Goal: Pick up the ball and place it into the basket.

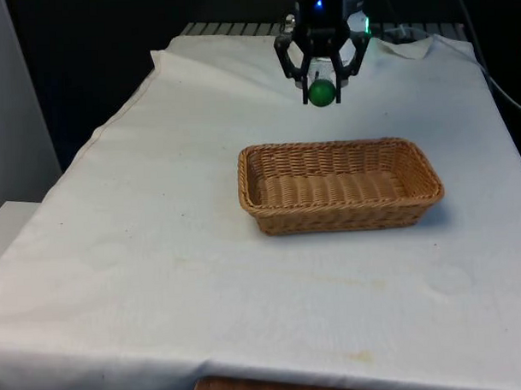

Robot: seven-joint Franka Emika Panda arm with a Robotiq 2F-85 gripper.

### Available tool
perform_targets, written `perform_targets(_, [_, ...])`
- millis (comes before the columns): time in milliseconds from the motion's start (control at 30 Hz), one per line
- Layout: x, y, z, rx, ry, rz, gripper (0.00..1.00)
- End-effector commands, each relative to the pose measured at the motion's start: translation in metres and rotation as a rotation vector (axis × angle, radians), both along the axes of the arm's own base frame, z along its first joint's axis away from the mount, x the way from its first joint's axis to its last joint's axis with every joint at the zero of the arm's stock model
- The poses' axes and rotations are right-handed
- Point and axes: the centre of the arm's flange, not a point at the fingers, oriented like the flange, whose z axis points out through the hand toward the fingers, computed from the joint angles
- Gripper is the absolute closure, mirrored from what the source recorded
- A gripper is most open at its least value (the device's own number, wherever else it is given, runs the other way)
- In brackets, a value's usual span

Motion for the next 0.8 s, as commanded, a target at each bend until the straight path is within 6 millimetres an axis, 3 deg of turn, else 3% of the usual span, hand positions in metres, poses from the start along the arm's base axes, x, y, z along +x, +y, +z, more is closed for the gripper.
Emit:
perform_targets(0, [0.003, 0.002, -0.001, -0.001, -0.001, 0.000, 0.99])
perform_targets(233, [0.034, 0.021, -0.020, 0.001, 0.002, -0.001, 0.99])
perform_targets(767, [0.074, 0.028, -0.061, 0.019, 0.003, -0.004, 0.99])
